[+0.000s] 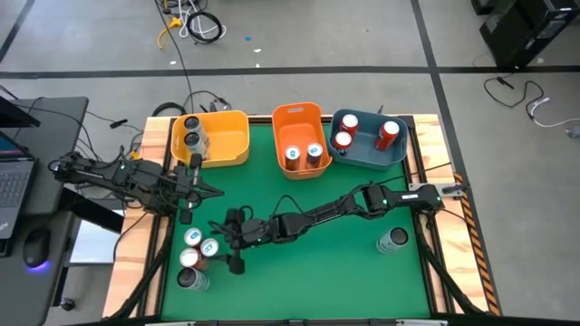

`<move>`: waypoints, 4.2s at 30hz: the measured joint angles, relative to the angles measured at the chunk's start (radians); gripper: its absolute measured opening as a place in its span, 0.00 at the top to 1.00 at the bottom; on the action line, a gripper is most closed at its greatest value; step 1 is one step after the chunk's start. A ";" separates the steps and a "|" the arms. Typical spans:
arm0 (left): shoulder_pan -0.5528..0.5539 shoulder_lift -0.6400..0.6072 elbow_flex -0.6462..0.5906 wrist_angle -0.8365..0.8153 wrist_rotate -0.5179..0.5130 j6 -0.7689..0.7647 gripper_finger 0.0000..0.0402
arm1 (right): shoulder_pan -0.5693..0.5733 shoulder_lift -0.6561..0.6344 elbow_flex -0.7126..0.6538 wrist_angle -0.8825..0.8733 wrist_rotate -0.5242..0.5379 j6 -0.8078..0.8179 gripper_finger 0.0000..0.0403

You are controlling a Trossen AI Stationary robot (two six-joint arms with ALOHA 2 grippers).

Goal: Sort soda cans
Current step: Put the blue soda can into the orange bin

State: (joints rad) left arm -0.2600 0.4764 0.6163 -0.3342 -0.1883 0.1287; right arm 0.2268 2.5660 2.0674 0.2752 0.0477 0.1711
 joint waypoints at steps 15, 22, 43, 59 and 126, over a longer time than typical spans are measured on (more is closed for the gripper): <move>0.000 0.000 0.000 0.000 0.000 0.002 1.00 | -0.010 0.001 0.000 0.000 -0.098 -0.037 0.51; 0.000 0.000 0.000 0.000 0.000 0.003 1.00 | -0.011 -0.047 0.000 -0.063 -0.131 -0.051 0.44; 0.000 0.000 0.000 0.010 -0.005 0.024 1.00 | -0.038 -0.489 0.001 -0.964 0.279 -0.226 0.46; 0.000 0.000 0.000 0.015 -0.006 0.021 1.00 | -0.285 -0.806 -0.084 -1.217 0.502 -0.195 0.46; 0.000 0.021 0.000 0.011 -0.007 0.017 1.00 | -0.647 -0.883 -1.304 0.353 0.266 0.062 0.28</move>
State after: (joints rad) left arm -0.2600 0.4976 0.6163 -0.3233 -0.1951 0.1459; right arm -0.4198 1.6829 0.7631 0.6281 0.3134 0.2329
